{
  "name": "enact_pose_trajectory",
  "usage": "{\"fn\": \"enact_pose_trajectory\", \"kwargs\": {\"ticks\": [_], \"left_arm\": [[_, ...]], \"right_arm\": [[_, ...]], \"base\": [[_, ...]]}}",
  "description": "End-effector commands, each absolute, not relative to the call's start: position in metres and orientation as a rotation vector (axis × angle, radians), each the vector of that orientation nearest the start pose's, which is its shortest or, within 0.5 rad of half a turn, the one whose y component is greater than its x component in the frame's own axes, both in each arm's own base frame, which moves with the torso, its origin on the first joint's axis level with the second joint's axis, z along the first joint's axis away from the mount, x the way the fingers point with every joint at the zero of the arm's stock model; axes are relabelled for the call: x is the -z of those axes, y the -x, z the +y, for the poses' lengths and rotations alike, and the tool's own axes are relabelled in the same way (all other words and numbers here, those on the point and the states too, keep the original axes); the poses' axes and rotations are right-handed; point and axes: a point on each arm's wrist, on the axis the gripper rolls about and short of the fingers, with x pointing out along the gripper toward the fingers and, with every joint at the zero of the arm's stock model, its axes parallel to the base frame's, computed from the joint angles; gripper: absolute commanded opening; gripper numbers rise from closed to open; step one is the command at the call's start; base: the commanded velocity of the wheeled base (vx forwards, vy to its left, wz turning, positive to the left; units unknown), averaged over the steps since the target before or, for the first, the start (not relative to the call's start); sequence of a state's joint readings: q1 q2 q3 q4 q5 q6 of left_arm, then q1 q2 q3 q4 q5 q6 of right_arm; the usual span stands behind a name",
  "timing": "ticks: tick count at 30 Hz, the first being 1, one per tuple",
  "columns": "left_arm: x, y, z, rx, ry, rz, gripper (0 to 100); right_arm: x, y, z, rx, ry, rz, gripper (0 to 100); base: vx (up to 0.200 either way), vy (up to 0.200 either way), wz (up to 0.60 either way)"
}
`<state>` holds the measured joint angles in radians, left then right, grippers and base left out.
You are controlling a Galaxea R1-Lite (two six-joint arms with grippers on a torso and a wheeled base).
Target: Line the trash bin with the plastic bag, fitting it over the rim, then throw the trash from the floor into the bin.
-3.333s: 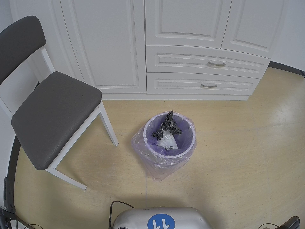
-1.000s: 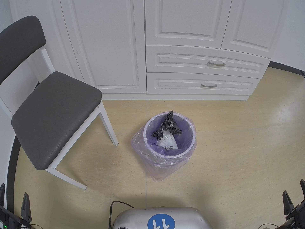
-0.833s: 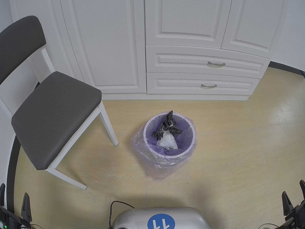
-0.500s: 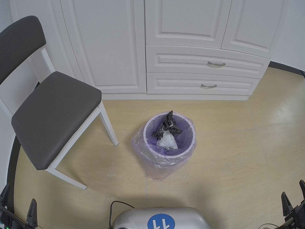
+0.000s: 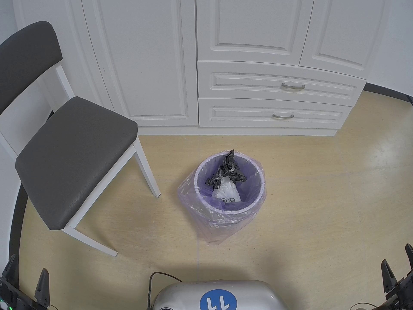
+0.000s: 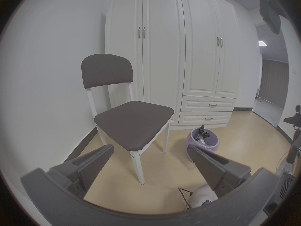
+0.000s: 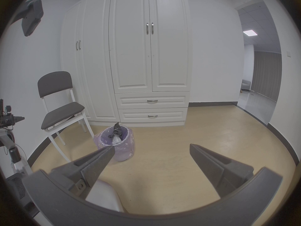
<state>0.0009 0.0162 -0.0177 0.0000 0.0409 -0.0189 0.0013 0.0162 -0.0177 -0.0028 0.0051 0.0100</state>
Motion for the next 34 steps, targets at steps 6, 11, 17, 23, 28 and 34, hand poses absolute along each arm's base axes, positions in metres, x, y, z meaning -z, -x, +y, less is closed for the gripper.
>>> {"fn": "enact_pose_trajectory", "kwargs": {"ticks": [6, 11, 17, 23, 28, 34], "left_arm": [[-0.0754, 0.0229, 0.0000, -0.002, -0.017, 0.003, 100], [-0.0755, 0.0228, 0.0000, 0.000, -0.012, 0.000, 100], [-0.0756, 0.0228, 0.0001, -0.006, 0.012, -0.002, 100], [-0.0756, 0.0228, 0.0001, -0.003, 0.006, -0.002, 100], [-0.0756, 0.0228, 0.0001, -0.003, 0.008, -0.002, 100], [-0.0756, 0.0228, 0.0000, -0.005, 0.008, -0.002, 100]], "right_arm": [[-0.0758, 0.0228, 0.0001, -0.008, -0.003, -0.003, 100], [-0.0758, 0.0228, 0.0001, -0.006, -0.008, -0.003, 100], [-0.0758, 0.0228, 0.0001, -0.008, -0.003, -0.003, 100], [-0.0760, 0.0228, 0.0001, -0.006, -0.009, -0.005, 100], [-0.0758, 0.0228, 0.0001, -0.006, -0.008, -0.003, 100], [-0.0760, 0.0228, 0.0001, -0.006, -0.009, -0.005, 100]], "base": [[0.000, 0.000, 0.00], [0.000, 0.000, 0.00], [0.000, 0.000, 0.00], [0.000, 0.000, 0.00], [0.000, 0.000, 0.00], [0.000, 0.000, 0.00]]}}
